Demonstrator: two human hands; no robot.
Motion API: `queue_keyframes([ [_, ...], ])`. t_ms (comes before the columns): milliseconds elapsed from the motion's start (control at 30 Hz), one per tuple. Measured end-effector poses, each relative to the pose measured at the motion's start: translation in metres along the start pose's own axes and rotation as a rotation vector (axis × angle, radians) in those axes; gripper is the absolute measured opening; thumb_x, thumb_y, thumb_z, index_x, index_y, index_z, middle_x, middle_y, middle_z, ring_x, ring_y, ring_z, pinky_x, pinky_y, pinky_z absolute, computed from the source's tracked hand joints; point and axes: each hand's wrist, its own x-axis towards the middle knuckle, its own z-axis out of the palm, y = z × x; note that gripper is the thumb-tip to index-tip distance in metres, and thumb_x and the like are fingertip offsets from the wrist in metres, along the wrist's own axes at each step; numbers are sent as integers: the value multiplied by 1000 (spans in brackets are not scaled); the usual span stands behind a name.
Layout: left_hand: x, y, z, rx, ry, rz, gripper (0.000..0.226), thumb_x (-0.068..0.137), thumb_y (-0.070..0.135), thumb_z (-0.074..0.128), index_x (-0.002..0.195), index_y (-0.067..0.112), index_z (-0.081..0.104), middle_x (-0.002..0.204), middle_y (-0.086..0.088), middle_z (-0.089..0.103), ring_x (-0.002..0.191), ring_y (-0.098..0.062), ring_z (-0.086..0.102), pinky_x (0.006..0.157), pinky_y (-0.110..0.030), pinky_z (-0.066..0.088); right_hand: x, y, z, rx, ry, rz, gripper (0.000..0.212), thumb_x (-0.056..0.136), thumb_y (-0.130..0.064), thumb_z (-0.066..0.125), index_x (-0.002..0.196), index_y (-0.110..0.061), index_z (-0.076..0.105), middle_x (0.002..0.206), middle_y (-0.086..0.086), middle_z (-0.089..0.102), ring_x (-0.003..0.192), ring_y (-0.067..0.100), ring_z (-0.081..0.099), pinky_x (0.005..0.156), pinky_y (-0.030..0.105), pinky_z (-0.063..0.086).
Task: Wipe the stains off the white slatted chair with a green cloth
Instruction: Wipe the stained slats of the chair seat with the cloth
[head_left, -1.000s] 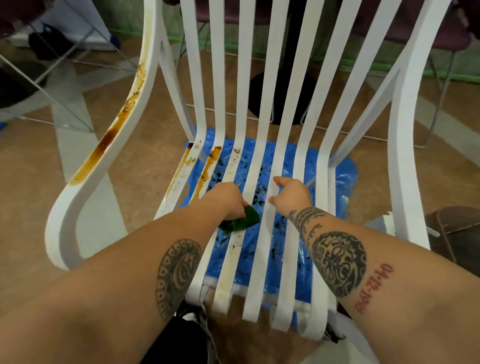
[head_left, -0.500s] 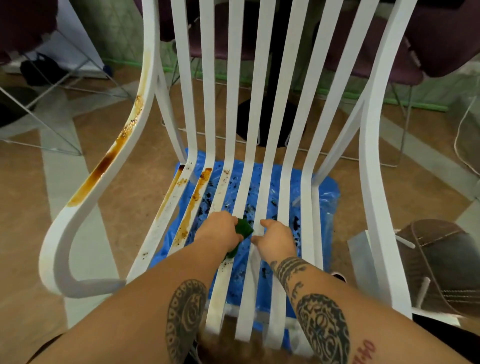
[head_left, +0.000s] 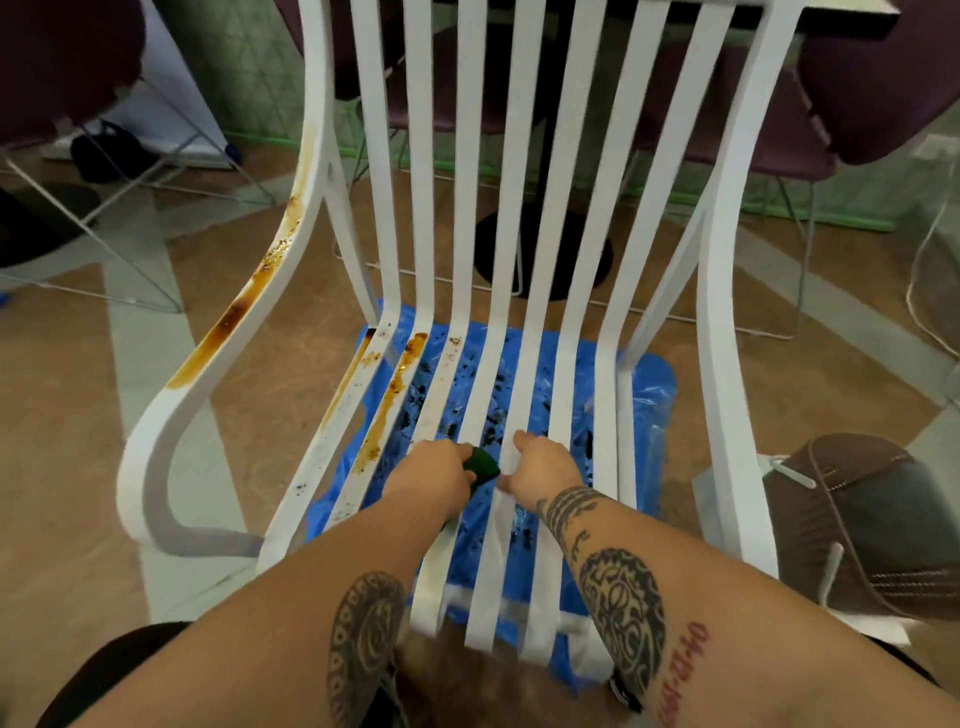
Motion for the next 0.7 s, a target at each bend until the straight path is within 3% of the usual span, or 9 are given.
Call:
queue_keyframes([
  [100,-7,-10,2,-10,-48,-21,43,100,30,60,143,25,56,131,-10,64,103,-28,66,88,-41,59,0,1,1,-16,5,-19,71,96,-35,67,152,-7,34,150,13,46,130,31,51,105,38,47],
  [200,-7,-12,-5,-32,-82,-42,38,99,28,61,136,21,64,119,-8,69,92,-24,68,83,-39,62,1,3,-2,5,-9,-10,72,95,-36,68,153,-9,35,149,13,48,127,31,54,103,39,49],
  [367,-2,-22,-17,-285,102,-68,42,102,35,55,144,30,54,144,-5,57,117,-28,61,92,-37,56,5,6,5,-29,18,-35,68,95,-35,67,150,-7,38,151,13,47,130,33,51,105,40,48],
  [467,-5,-22,-5,-190,55,-30,40,101,34,57,140,29,52,131,-8,62,105,-29,64,84,-40,58,10,6,6,-47,18,-30,66,95,-36,68,147,-7,42,148,13,50,128,32,53,103,40,49],
  [567,-10,-18,2,-40,-9,35,23,101,32,58,121,22,57,114,-12,64,93,-31,64,82,-47,58,12,6,5,-48,17,-12,64,94,-36,69,145,-7,45,144,14,52,127,32,53,101,40,50],
  [700,-25,-16,5,67,-67,57,23,99,33,61,117,21,59,114,-11,58,93,-30,62,82,-46,58,7,1,2,-109,1,-11,65,95,-38,67,147,-7,42,142,15,52,128,34,51,101,41,50],
])
